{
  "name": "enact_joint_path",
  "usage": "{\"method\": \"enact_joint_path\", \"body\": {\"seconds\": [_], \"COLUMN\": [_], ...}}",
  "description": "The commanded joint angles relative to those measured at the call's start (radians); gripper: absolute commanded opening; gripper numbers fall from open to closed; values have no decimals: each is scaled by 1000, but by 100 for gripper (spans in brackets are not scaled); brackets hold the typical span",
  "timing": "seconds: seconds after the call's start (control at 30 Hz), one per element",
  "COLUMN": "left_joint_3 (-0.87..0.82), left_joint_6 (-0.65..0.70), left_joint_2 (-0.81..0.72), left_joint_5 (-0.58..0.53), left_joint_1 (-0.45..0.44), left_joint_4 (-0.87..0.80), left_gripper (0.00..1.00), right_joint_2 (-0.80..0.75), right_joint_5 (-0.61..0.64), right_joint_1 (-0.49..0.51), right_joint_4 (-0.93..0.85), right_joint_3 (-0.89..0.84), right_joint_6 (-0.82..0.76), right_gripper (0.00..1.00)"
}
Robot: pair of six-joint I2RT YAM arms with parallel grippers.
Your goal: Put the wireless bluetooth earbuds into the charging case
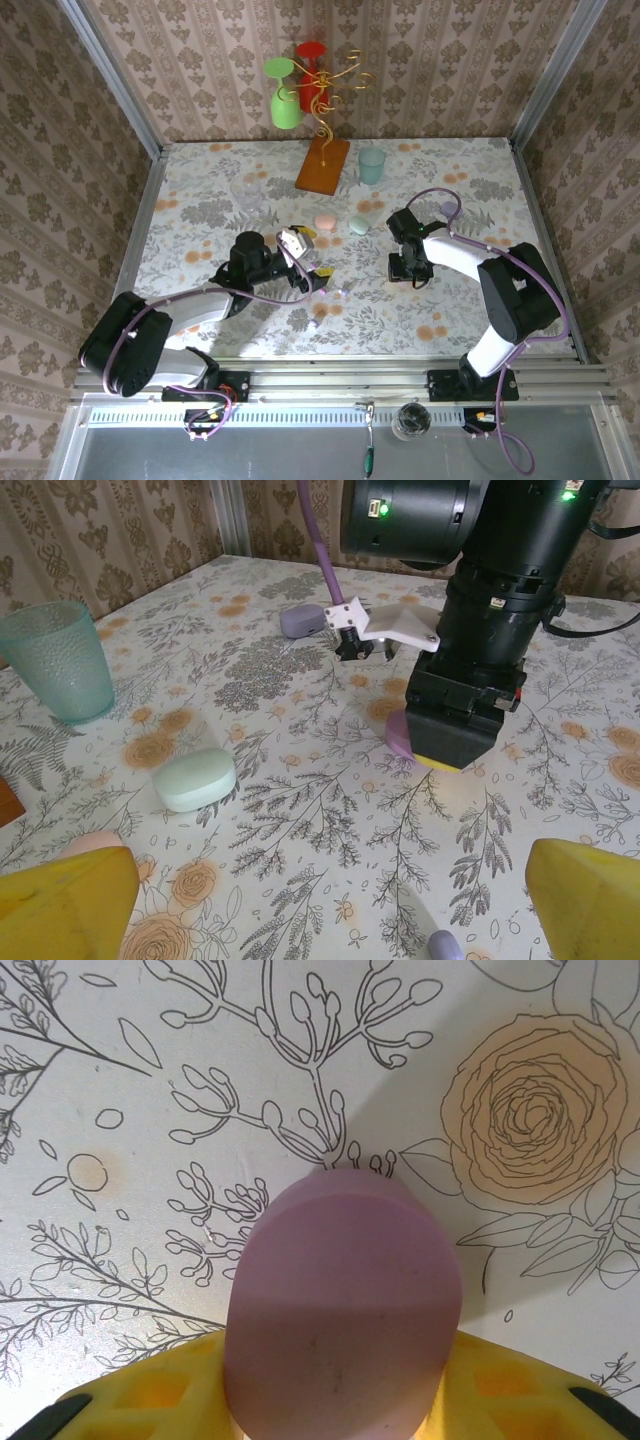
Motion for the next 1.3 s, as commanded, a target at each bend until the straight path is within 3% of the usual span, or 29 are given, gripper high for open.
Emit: {"method": "enact_joint_path", "body": {"seconds": [0.0, 0.2, 0.33, 0.53, 0.73, 1.03, 1.27], "left_joint_3": [-12, -9, 15, 26, 40, 106, 115], "left_joint_6": [-32, -23, -4, 25, 40, 35, 31], "left_joint_2": [5, -11, -54, -133, -190, -213, -212], "left_joint_5": [25, 60, 146, 197, 253, 408, 484], "left_joint_1": [12, 46, 75, 79, 79, 59, 15], "left_joint_4": [47, 24, -66, -176, -279, -414, -376], "left_gripper": [100, 100, 100, 100, 99, 87, 81], "right_joint_2": [-44, -146, -211, -322, -351, -396, -356], "right_joint_5": [-28, -94, -157, -356, -498, -625, -700], "right_joint_1": [7, 36, 58, 69, 107, 221, 268], "right_joint_4": [35, 52, 52, 97, -33, -98, -129], "right_joint_3": [-8, -3, 7, 17, 104, 168, 243], "right_joint_6": [-46, -201, -345, -496, -643, -867, -930], "right_gripper": [40, 39, 37, 36, 35, 30, 28]}}
